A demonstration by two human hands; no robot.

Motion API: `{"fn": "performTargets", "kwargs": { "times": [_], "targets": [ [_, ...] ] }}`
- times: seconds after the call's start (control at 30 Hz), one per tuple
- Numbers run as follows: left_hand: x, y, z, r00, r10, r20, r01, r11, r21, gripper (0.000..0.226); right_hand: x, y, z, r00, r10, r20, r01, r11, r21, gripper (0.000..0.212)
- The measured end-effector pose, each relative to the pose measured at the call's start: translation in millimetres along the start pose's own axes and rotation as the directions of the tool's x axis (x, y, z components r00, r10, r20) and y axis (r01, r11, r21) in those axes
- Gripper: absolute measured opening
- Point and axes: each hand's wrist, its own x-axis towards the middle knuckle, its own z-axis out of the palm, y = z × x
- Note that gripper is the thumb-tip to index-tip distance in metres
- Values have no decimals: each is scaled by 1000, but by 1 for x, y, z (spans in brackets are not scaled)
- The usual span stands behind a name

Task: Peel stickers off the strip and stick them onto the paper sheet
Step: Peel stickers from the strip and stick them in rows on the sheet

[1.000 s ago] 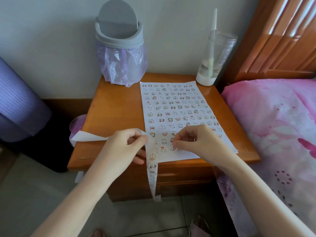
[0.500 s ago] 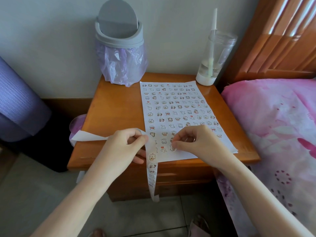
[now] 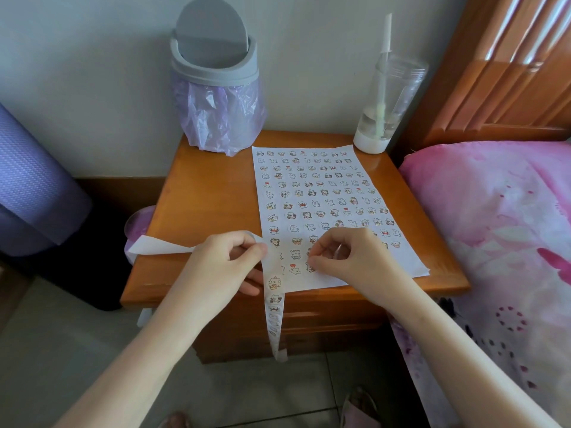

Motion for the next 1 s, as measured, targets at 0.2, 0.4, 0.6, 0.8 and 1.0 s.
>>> {"fn": "performTargets", "kwargs": {
  "times": [0.2, 0.4, 0.6, 0.8, 1.0],
  "targets": [
    [0, -2, 0, 1000, 10, -5, -10, 1000, 20, 12, 1, 7, 0, 999, 38, -34, -38, 999, 9, 22],
    [1, -2, 0, 1000, 6, -6, -5, 1000, 20, 11, 4, 5, 1, 998, 38, -47, -39, 999, -17, 22],
    [0, -1, 0, 1000, -1, -2, 1, 1000, 15, 10, 2, 8, 3, 998, 11, -62, -16, 996, -92, 11],
    [-2, 4, -5, 999, -35, 21, 37, 995, -89, 14, 6, 6, -1, 987, 26, -157, -3, 989, 145, 6],
    [-8, 14, -14, 997, -45, 57, 58, 967, -248, 15, -5, -17, 4, 986, -93, -135, 130, 946, 297, 21]
  ]
}}
